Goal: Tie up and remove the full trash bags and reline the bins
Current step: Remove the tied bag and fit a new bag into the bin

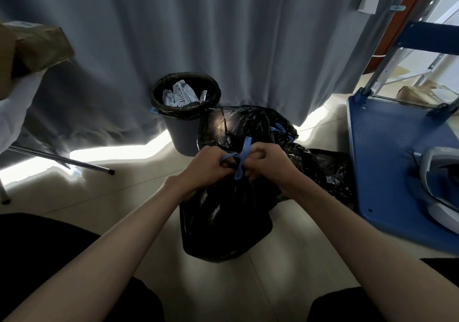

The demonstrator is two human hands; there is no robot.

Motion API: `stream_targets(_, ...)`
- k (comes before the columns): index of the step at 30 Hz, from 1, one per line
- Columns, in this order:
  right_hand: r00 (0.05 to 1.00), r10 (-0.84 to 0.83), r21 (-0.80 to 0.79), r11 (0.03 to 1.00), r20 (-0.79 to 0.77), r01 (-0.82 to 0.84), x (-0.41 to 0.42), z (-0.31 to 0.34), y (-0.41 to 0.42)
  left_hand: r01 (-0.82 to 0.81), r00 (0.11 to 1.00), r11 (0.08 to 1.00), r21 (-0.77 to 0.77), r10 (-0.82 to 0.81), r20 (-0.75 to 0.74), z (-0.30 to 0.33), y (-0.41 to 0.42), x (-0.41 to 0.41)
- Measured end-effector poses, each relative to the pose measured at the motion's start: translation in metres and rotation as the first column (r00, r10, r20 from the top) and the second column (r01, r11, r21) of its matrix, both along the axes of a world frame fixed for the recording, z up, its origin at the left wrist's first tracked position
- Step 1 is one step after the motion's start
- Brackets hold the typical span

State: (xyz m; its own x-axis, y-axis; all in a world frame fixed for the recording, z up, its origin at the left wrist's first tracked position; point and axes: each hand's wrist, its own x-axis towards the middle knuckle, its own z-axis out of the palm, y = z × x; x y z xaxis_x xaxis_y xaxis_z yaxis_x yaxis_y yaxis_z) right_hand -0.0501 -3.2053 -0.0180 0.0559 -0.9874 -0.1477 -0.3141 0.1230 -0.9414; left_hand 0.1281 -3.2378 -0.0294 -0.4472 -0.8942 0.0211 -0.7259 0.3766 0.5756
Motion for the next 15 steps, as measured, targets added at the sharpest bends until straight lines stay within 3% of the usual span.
stream_targets(5,0.942,0.194,0.059,0.981,-0.274,-0.184,-0.004,-0.001,-0.001,-0.038,0.999,0.999,-0.031,0.037,-0.004,0.011,-0.007,0.012)
stream_targets(8,0.927,0.299,0.095,0.954,-0.226,-0.284,0.004,0.001,0.003,-0.015,0.998,1.0,-0.007,0.015,-0.063,0.024,-0.005,0.015)
stream_targets(12,0.959,0.221,0.0,0.974,-0.176,-0.224,0.015,0.008,0.006,0.009,0.992,0.999,-0.037,-0.014,-0.124,0.048,-0.002,0.013)
stream_targets(15,0.984,0.048,-0.157,0.985,-0.173,-0.076,0.02,0.023,0.005,0.035,0.979,0.996,-0.079,-0.05,-0.195,0.068,-0.004,0.008)
